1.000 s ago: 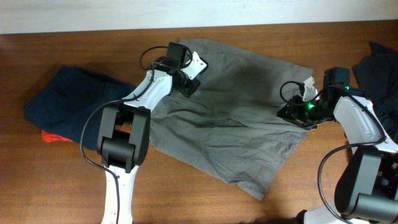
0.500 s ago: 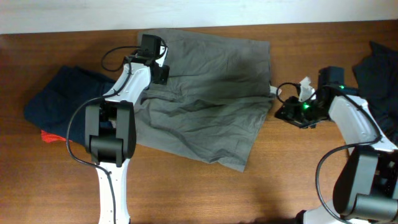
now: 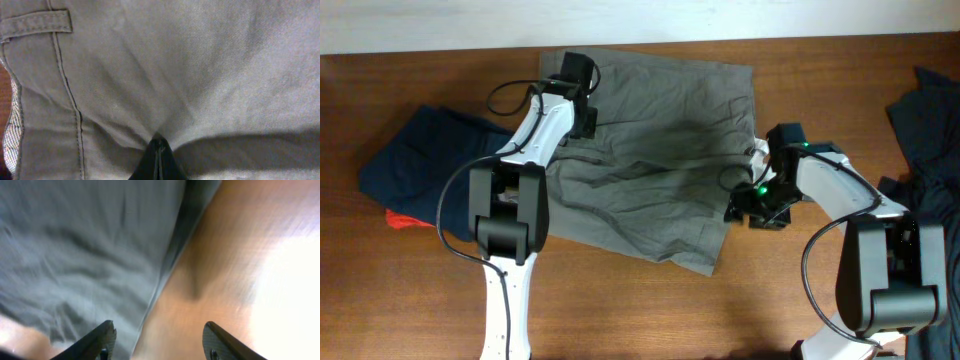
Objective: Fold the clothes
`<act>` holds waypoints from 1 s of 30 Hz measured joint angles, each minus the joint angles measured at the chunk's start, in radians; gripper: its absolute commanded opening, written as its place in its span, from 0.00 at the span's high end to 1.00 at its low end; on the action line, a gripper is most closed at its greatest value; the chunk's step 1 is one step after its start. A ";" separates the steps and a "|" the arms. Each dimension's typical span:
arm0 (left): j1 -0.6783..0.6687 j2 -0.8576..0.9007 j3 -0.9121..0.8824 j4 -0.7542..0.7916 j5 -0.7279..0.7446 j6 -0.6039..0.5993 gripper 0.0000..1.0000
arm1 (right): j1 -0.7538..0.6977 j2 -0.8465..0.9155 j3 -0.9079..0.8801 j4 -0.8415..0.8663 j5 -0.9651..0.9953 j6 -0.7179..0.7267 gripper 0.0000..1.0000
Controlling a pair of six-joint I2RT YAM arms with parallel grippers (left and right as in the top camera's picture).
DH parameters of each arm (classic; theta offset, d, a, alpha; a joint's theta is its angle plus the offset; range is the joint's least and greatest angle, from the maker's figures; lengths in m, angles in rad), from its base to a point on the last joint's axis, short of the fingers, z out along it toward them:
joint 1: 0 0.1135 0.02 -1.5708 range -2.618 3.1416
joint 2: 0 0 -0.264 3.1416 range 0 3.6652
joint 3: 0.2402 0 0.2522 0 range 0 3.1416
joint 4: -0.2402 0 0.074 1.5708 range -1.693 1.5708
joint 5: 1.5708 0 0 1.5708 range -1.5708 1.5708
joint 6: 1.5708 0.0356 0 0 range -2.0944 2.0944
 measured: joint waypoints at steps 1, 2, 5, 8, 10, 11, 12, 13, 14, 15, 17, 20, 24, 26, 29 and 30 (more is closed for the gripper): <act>-0.002 0.005 0.011 -0.013 -0.004 0.000 1.00 | 0.007 0.000 -0.002 -0.022 0.000 -0.001 0.36; -0.004 0.009 0.019 -0.021 -0.008 -0.001 1.00 | 0.013 0.000 -0.006 -0.036 0.000 -0.001 0.36; -0.005 0.021 0.049 -0.047 -0.008 -0.001 1.00 | 0.031 0.000 -0.039 -0.029 -0.016 -0.002 0.36; -0.005 0.031 0.072 -0.071 -0.008 -0.003 1.00 | 0.070 0.000 -0.104 0.021 -0.071 -0.001 0.37; -0.005 0.035 0.089 -0.100 -0.008 -0.004 1.00 | 0.107 -0.009 -0.138 0.033 -0.126 0.000 0.37; -0.005 0.037 0.097 -0.113 -0.008 -0.004 1.00 | 0.122 -0.013 -0.150 0.042 -0.145 0.003 0.37; -0.005 0.040 0.107 -0.124 -0.008 -0.004 1.00 | 0.144 -0.019 -0.164 0.059 -0.168 0.011 0.37; -0.005 0.044 0.119 -0.139 -0.008 -0.004 1.00 | 0.160 -0.023 -0.174 0.071 -0.185 0.022 0.37; -0.005 0.046 0.129 -0.148 -0.008 -0.004 1.00 | 0.175 -0.027 -0.183 0.083 -0.200 0.032 0.41; -0.005 0.047 0.138 -0.159 -0.008 -0.003 1.00 | 0.188 -0.029 -0.191 0.095 -0.214 0.048 0.46; -0.005 0.049 0.158 -0.185 -0.008 -0.003 1.00 | 0.203 -0.029 -0.202 0.108 -0.228 0.071 0.72; -0.006 0.049 0.196 -0.220 -0.018 -0.003 0.99 | 0.208 -0.020 -0.221 0.116 -0.218 0.092 0.85; -0.006 0.050 0.261 -0.294 -0.058 -0.003 0.99 | 0.172 -0.021 -0.228 0.099 -0.182 0.103 0.91; -0.006 0.051 0.302 -0.337 -0.075 -0.002 0.98 | 0.126 -0.032 -0.228 0.074 -0.134 0.103 0.94; -0.006 0.051 0.365 -0.404 -0.090 -0.002 0.96 | 0.026 -0.060 -0.228 0.044 -0.042 0.105 0.96; -0.006 0.051 0.391 -0.432 -0.093 -0.002 0.96 | -0.012 -0.070 -0.228 0.039 -0.011 0.104 0.96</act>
